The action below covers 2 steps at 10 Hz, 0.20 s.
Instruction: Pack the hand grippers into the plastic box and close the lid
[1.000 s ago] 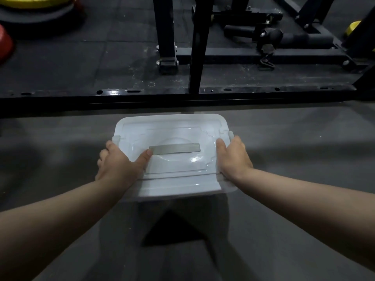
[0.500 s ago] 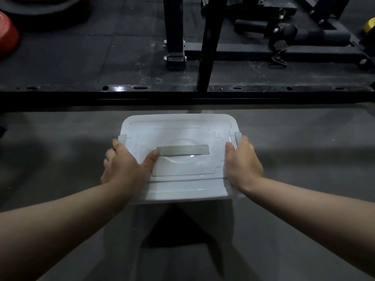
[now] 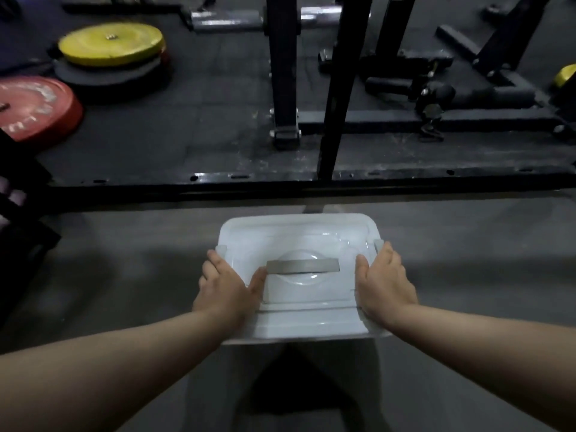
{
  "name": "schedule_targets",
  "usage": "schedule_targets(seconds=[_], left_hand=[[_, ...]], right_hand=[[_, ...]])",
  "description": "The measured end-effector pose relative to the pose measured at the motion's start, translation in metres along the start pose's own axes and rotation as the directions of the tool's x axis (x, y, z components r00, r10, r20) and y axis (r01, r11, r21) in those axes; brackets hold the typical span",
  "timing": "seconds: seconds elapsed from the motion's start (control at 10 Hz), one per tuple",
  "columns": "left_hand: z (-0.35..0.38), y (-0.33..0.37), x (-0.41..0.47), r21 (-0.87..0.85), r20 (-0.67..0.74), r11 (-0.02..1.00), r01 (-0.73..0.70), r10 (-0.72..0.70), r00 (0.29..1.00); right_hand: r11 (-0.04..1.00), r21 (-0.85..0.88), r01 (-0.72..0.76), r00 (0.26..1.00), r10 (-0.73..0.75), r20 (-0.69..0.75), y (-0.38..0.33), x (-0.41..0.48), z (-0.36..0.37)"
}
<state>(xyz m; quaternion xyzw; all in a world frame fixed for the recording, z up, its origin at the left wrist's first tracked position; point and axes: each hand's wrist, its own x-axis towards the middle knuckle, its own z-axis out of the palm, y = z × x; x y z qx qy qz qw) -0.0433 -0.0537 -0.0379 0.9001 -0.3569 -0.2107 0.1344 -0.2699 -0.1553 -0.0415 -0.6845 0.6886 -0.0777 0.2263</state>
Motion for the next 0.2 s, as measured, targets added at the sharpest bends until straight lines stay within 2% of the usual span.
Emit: schedule_targets(seconds=[0.1,0.2], left_hand=[[-0.024,-0.007,0.01,-0.248,0.122,0.964,0.097,-0.068,0.99],[-0.024,-0.038,-0.011,-0.398,-0.143,0.916,0.041,-0.106,0.984]], right_hand=[[0.999,0.031,-0.01,0.995,0.006,0.101,0.001,0.001,-0.01],[0.997,0.011,0.077,0.99,-0.078,0.119,0.007,-0.022,-0.019]])
